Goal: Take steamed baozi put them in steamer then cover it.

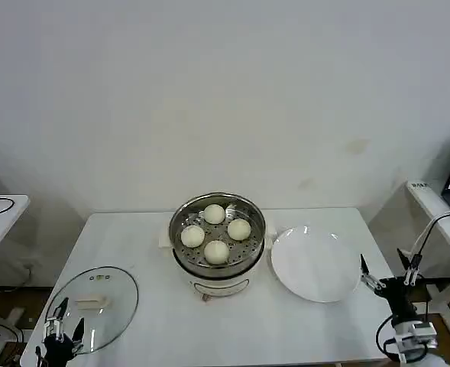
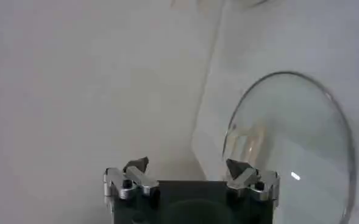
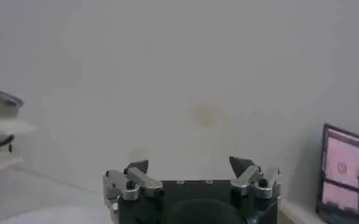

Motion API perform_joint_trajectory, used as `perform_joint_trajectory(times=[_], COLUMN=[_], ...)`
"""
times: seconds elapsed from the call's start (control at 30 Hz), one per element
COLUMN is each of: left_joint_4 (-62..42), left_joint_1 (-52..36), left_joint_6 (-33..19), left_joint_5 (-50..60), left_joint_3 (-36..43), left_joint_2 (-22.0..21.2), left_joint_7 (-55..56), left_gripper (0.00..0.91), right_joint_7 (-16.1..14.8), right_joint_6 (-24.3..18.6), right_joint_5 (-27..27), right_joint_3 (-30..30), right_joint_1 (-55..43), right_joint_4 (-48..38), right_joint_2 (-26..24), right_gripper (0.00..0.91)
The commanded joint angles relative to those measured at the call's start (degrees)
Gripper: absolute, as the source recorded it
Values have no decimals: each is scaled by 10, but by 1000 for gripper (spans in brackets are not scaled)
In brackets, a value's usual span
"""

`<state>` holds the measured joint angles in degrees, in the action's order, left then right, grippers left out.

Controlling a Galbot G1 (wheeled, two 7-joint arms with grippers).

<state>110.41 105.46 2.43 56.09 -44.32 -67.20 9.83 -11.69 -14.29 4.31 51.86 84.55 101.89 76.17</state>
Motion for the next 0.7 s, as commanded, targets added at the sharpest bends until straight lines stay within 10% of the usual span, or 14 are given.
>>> perform_joint_trajectory(times=[0.03,0.7], left_joint_4=[-46,-87], left_joint_1=[-83,-111], left_joint_6=[11,25], left_joint_5=[67,52], left_joint_3=[55,76], left_joint_2=[36,58], left_joint_7=[-7,-20], left_gripper=[907,907], right_joint_7=[1,-3], right_joint_6=[-11,-10], right_joint_5=[8,14], right_joint_3=[14,24], right_joint_1=[21,35], right_joint_4=[-15,-4], right_joint_2=[13,14], right_gripper=[907,907])
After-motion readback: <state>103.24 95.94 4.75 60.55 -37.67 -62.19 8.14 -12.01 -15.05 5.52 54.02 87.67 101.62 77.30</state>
